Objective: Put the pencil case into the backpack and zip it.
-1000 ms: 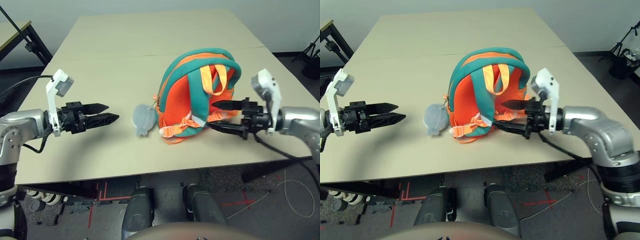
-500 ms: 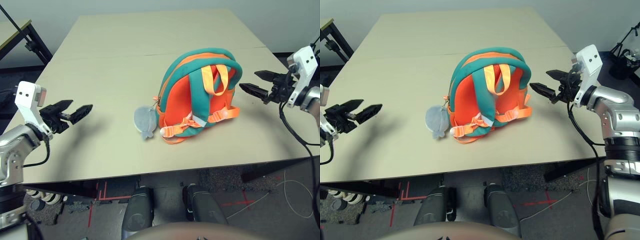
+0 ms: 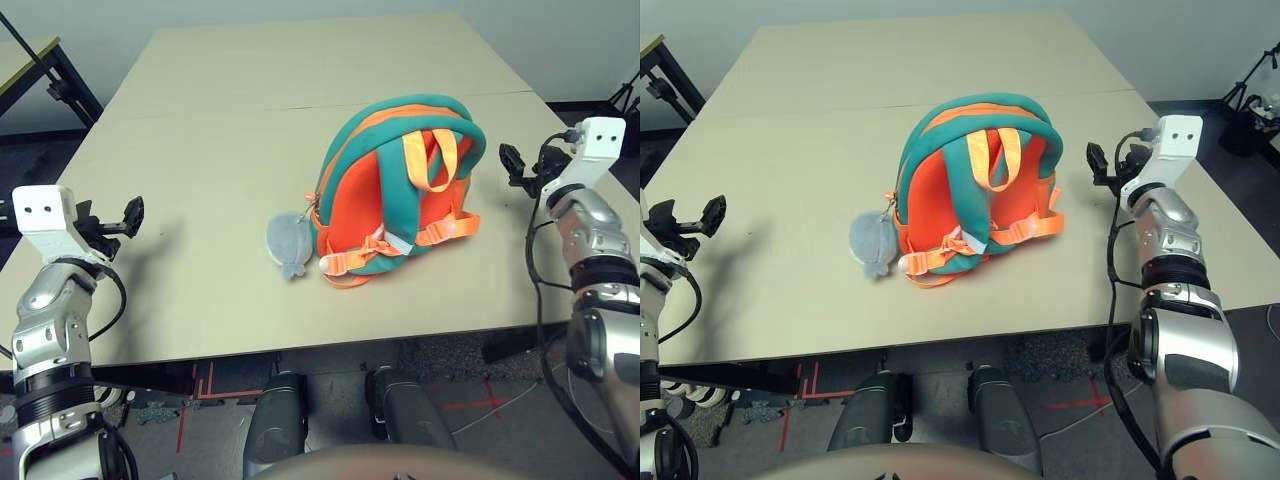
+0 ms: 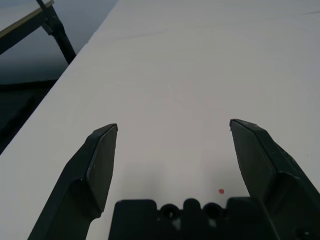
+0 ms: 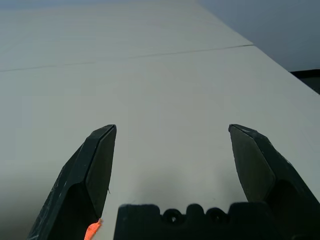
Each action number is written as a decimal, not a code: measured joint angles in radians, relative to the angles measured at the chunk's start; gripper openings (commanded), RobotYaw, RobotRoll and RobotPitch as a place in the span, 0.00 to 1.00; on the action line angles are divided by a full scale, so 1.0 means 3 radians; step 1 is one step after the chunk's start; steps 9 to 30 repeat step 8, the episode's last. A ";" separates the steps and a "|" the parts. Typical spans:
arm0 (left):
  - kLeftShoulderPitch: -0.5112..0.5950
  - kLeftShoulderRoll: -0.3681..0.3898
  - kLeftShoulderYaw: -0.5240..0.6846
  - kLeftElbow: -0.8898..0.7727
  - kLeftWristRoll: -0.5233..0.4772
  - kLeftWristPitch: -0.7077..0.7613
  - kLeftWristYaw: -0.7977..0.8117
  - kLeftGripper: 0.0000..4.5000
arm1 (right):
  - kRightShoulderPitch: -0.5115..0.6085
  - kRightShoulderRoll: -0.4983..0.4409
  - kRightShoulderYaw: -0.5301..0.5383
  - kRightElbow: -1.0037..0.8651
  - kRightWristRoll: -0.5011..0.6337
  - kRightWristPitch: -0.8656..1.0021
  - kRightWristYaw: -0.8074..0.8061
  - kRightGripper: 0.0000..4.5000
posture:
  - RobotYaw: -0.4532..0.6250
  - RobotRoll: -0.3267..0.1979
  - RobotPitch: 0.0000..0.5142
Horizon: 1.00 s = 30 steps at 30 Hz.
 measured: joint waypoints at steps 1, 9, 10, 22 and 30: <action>0.0000 -0.0030 0.0005 0.0027 -0.0002 -0.0010 0.0031 1.00 | 0.0000 0.0006 0.0000 0.0039 -0.0014 -0.0021 -0.0015 0.99 | 0.38 0.62 0.14; -0.0003 -0.0121 0.0060 0.0042 -0.0019 -0.0069 0.0159 1.00 | 0.0120 0.0076 -0.0009 0.0042 -0.0039 -0.0106 -0.0024 0.99 | 0.37 0.62 0.15; -0.0003 -0.0121 0.0060 0.0042 -0.0019 -0.0069 0.0159 1.00 | 0.0120 0.0076 -0.0009 0.0042 -0.0039 -0.0106 -0.0024 0.99 | 0.37 0.62 0.15; -0.0003 -0.0121 0.0060 0.0042 -0.0019 -0.0069 0.0159 1.00 | 0.0120 0.0076 -0.0009 0.0042 -0.0039 -0.0106 -0.0024 0.99 | 0.37 0.62 0.15; -0.0003 -0.0121 0.0060 0.0042 -0.0019 -0.0069 0.0159 1.00 | 0.0120 0.0076 -0.0009 0.0042 -0.0039 -0.0106 -0.0024 0.99 | 0.37 0.62 0.15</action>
